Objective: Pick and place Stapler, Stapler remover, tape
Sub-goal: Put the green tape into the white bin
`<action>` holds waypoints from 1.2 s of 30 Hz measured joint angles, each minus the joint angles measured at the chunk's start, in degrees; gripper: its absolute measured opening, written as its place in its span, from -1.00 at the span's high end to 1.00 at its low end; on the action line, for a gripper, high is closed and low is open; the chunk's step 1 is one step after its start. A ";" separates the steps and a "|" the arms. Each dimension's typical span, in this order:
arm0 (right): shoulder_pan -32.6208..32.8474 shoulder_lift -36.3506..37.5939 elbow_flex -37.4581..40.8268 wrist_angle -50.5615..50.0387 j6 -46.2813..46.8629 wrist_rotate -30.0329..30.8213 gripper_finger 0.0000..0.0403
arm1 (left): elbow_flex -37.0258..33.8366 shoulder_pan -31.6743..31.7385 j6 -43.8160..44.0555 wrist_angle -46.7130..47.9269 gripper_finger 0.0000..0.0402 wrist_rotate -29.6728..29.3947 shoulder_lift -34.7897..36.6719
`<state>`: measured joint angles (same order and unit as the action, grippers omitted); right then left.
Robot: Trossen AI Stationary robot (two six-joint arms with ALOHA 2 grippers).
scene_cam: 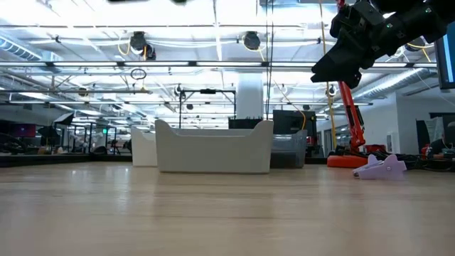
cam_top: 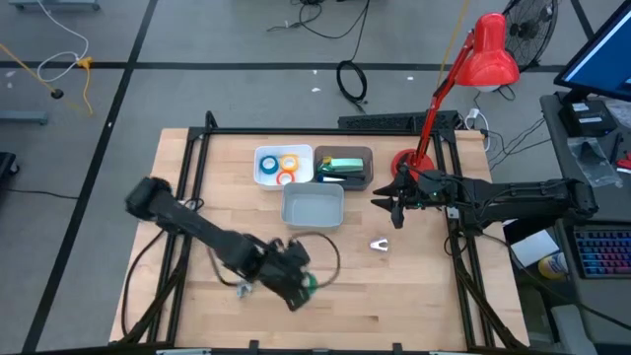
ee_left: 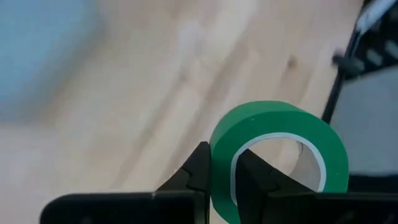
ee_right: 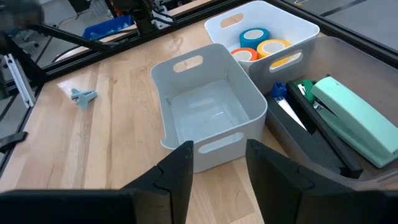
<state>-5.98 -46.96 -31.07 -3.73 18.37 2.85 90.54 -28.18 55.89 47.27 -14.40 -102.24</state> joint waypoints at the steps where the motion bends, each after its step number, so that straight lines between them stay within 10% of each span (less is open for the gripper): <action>1: 0.00 0.00 0.00 0.00 0.00 0.02 0.31 | 0.00 0.04 -0.48 1.25 0.82 -2.32 1.90; 16: -0.01 0.00 0.00 0.01 0.00 0.02 0.31 | 0.04 10.94 -20.70 3.94 0.82 -22.11 20.77; 27: -0.02 0.01 0.00 0.02 0.00 0.03 0.31 | 0.05 33.48 -39.69 3.74 0.82 -20.64 17.30; 36: -0.02 0.01 0.00 0.04 0.00 0.07 0.31 | 0.04 50.75 -48.68 1.95 0.82 -7.33 10.36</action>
<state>-6.00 -46.95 -31.07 -3.68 18.37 2.92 90.59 22.56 7.22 49.22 -21.73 -91.88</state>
